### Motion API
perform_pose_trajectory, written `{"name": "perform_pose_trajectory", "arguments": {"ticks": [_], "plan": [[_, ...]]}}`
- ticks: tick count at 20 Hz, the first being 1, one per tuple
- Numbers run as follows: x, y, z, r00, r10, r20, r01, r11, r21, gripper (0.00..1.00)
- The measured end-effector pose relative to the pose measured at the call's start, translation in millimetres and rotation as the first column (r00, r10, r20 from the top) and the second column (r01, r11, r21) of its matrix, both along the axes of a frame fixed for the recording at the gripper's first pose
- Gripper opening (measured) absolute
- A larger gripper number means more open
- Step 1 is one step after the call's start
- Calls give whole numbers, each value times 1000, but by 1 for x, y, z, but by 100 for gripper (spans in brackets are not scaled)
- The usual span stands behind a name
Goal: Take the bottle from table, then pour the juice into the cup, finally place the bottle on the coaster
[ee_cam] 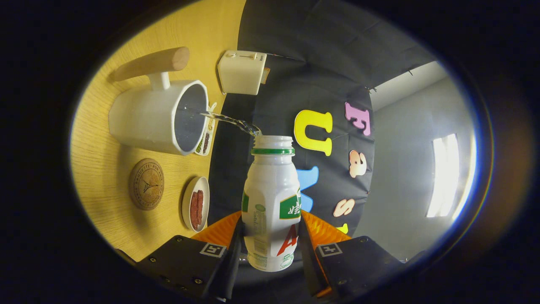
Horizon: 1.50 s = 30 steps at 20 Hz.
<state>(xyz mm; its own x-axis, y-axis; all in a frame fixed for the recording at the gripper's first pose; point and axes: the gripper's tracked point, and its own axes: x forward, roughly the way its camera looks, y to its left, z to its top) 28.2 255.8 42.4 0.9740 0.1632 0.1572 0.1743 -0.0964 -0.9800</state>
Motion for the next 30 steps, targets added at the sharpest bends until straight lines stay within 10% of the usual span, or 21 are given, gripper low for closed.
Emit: {"name": "perform_pose_trajectory", "arguments": {"ticks": [30], "plan": [[-2, -2, 11, 1000, -7, 28, 9, 998, -54, 64]]}}
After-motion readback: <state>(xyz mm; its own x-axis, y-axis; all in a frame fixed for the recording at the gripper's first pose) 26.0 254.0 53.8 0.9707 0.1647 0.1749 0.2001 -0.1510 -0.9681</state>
